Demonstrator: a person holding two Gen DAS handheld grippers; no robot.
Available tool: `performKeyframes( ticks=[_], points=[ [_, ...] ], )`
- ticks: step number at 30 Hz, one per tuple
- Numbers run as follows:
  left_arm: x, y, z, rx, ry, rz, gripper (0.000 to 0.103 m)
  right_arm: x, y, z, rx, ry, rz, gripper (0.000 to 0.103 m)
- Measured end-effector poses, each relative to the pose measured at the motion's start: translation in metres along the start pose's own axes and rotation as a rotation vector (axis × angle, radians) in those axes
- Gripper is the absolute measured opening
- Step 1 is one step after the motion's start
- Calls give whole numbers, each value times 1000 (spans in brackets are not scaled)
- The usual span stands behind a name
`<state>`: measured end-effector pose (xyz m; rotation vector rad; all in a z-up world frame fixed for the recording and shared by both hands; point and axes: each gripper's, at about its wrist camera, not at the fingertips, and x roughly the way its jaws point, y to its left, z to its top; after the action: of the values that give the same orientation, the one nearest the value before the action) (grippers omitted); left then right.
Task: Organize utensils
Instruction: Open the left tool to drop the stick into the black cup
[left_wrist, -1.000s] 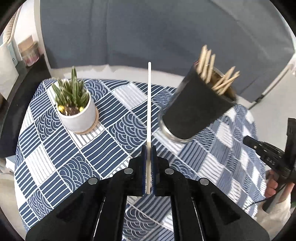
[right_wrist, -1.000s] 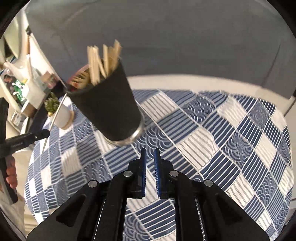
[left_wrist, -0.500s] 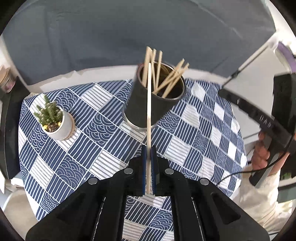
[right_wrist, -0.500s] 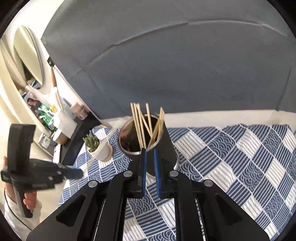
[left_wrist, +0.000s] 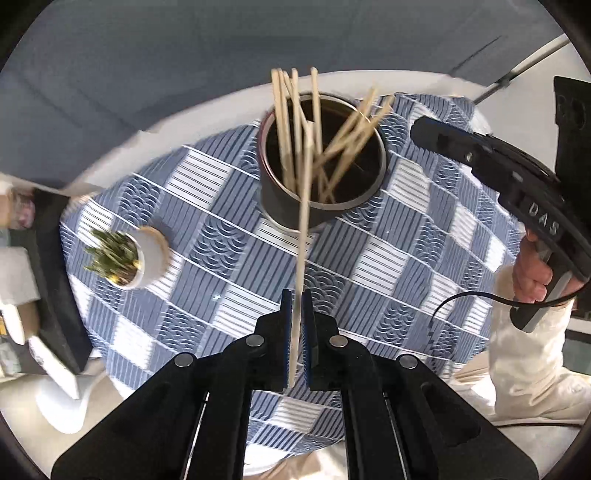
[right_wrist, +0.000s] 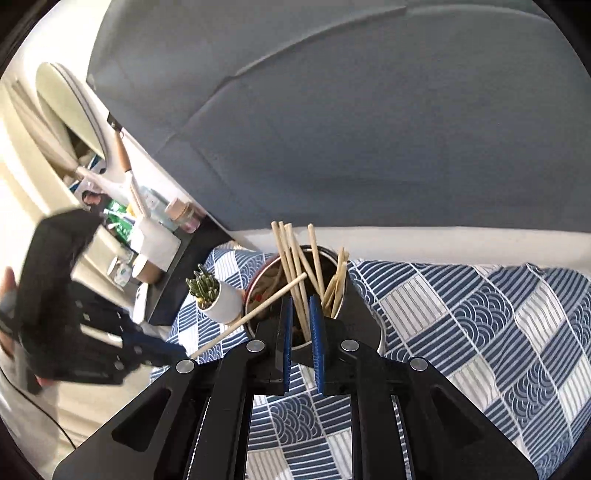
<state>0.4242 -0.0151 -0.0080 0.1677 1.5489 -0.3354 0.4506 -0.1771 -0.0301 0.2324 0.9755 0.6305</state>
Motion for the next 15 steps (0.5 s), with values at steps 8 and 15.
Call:
performKeyframes(
  ticks=[8, 15],
  points=[
    [-25, -2, 26, -11, -81, 75, 58, 5, -14, 9, 7, -22, 57, 13],
    [-11, 11, 0, -74, -117, 11, 76, 5, -16, -3, -35, -29, -40, 60]
  ],
)
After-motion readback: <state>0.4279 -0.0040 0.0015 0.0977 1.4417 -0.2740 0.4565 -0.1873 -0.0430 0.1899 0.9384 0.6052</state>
